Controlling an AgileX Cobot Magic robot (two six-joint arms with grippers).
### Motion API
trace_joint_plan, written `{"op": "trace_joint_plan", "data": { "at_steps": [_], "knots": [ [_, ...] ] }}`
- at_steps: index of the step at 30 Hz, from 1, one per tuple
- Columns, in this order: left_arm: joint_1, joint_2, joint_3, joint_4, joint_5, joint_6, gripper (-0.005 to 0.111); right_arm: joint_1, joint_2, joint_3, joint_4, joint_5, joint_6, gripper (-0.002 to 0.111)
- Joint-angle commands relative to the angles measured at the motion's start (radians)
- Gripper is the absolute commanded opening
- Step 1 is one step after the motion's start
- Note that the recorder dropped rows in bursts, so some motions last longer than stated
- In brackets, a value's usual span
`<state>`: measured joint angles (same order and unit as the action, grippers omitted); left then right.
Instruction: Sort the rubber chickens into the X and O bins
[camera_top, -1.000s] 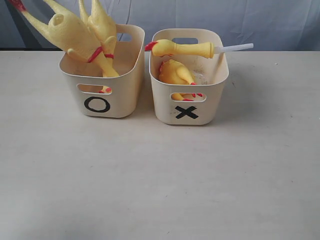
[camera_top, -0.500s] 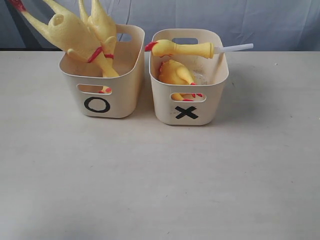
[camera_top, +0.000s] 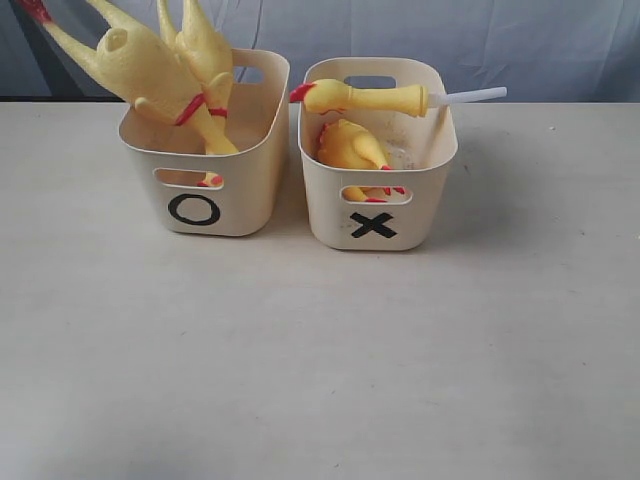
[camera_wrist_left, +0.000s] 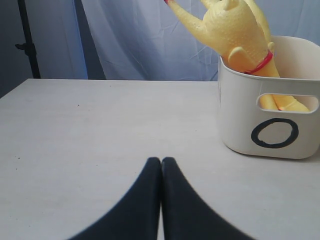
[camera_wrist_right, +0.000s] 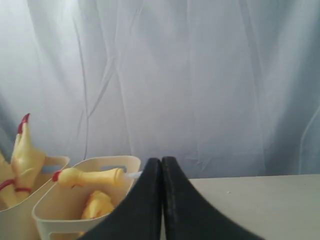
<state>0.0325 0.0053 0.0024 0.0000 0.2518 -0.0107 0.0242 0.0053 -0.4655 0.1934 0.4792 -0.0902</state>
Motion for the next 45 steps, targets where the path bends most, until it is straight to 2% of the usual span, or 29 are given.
{"op": "trace_joint_plan", "data": {
  "at_steps": [1, 12, 19, 22, 25, 45],
  "knots": [
    [-0.004, -0.005, -0.002, 0.005, -0.012, -0.004, 0.000, -0.096, -0.005, 0.094, 0.006, -0.131, -0.013, -0.001],
    [-0.004, -0.005, -0.002, 0.005, -0.012, -0.004, 0.000, -0.114, -0.005, 0.323, -0.006, -0.222, -0.015, -0.001],
    [-0.004, -0.005, -0.002, 0.005, -0.012, -0.004, 0.000, -0.048, -0.005, 0.466, -0.012, -0.220, -0.041, -0.001],
    [-0.004, -0.005, -0.002, 0.005, -0.012, -0.004, 0.000, -0.028, -0.005, 0.466, -0.036, -0.160, -0.041, -0.001],
    [-0.004, -0.005, -0.002, 0.005, -0.012, -0.004, 0.000, -0.028, -0.005, 0.466, -0.145, -0.160, -0.041, -0.001],
    [-0.004, -0.005, -0.002, 0.005, -0.012, -0.004, 0.000, -0.028, -0.005, 0.466, -0.139, -0.165, -0.041, -0.001]
  ]
}}
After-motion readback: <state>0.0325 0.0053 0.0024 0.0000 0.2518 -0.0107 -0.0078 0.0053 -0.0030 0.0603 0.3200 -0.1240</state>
